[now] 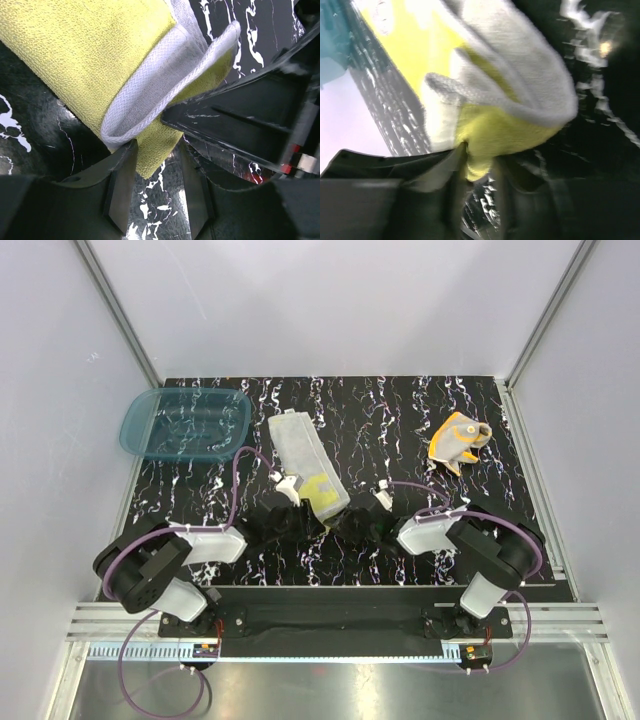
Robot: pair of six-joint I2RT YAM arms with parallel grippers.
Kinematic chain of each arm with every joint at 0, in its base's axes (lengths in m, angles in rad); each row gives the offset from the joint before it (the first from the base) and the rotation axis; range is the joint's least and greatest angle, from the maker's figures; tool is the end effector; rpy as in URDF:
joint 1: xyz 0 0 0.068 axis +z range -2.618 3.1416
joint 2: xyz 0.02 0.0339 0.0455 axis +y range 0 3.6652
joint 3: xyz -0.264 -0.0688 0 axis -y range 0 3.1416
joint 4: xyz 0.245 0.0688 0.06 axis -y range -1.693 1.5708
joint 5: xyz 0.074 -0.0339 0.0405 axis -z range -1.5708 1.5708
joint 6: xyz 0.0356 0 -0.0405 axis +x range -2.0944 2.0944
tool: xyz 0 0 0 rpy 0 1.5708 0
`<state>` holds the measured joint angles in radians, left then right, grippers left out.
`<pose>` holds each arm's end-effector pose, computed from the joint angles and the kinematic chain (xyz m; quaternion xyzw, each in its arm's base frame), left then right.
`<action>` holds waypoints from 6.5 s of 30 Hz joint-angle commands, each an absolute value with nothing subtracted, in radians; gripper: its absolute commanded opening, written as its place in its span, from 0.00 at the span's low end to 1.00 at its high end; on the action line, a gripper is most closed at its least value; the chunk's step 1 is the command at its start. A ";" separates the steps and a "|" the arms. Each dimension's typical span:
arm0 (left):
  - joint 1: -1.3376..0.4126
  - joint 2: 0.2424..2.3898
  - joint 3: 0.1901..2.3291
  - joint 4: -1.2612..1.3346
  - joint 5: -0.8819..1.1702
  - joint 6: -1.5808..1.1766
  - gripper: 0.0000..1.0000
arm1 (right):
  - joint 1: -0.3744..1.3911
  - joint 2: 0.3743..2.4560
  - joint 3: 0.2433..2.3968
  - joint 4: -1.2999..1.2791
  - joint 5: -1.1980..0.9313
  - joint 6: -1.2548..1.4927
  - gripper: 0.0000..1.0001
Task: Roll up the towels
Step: Roll the towel
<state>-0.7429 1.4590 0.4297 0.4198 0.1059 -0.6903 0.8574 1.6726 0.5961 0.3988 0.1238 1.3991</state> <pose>0.1874 -0.1773 0.1342 0.0477 0.8845 -0.3386 0.3173 0.2003 0.2248 0.1204 0.2666 0.8603 0.3656 0.2350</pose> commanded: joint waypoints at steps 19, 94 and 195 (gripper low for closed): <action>-1.192 1.114 0.425 0.308 -0.386 -0.387 0.64 | 0.851 1.515 0.873 -0.489 0.112 1.143 0.09; -0.684 1.747 0.483 0.910 0.701 -0.880 0.11 | 0.827 1.127 0.634 -0.295 0.058 1.045 0.64; -1.379 1.594 0.620 0.468 -0.511 -0.031 0.53 | 0.713 1.648 0.913 -0.575 -0.106 0.919 0.00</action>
<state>-1.3777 1.5539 0.5682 0.3889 -0.4706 -0.0551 0.7197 1.6444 0.9226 -0.5297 -0.0761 0.9409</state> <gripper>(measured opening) 0.541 0.043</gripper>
